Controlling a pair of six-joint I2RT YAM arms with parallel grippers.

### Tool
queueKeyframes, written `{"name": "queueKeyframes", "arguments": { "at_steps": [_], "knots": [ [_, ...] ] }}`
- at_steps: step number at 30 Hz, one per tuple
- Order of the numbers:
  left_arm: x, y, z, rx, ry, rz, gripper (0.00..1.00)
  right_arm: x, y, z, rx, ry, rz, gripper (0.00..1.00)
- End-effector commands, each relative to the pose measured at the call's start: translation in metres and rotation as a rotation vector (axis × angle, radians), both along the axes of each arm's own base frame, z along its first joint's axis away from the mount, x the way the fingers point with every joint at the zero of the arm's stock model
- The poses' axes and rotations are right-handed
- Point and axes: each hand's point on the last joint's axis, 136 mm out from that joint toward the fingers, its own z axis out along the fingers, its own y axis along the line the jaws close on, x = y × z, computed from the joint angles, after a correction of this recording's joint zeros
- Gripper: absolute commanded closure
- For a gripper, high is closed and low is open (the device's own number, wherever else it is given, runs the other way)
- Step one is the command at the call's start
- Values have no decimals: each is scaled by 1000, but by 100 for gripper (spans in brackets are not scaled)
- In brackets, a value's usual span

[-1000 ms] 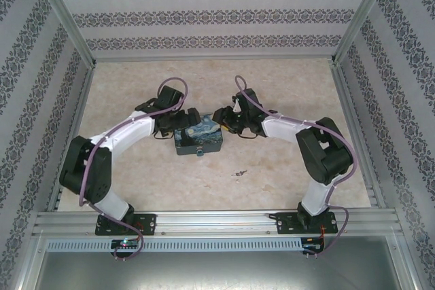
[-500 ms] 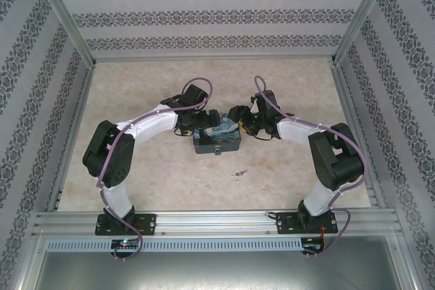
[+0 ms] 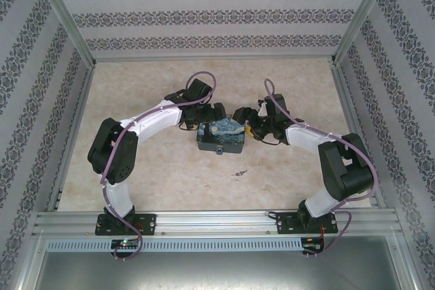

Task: Unlock a padlock with a key

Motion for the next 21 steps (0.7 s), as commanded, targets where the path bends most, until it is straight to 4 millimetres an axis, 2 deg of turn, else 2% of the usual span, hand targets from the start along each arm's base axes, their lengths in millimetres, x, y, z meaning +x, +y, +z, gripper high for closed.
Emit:
{"name": "queueKeyframes", "arguments": {
  "at_steps": [1, 9, 17, 21],
  "knots": [
    [5, -13, 7, -51, -18, -8, 1, -6, 11, 12, 47, -18, 31, 16],
    [-7, -7, 1, -76, -5, 23, 1, 6, 20, 11, 49, -9, 32, 16],
    [-5, -2, 3, -57, -17, 24, 1, 15, 25, 8, 60, 6, 23, 16],
    [-2, 2, 6, -61, -25, 35, 1, 17, 13, 11, 45, -16, -8, 2]
  ]
}}
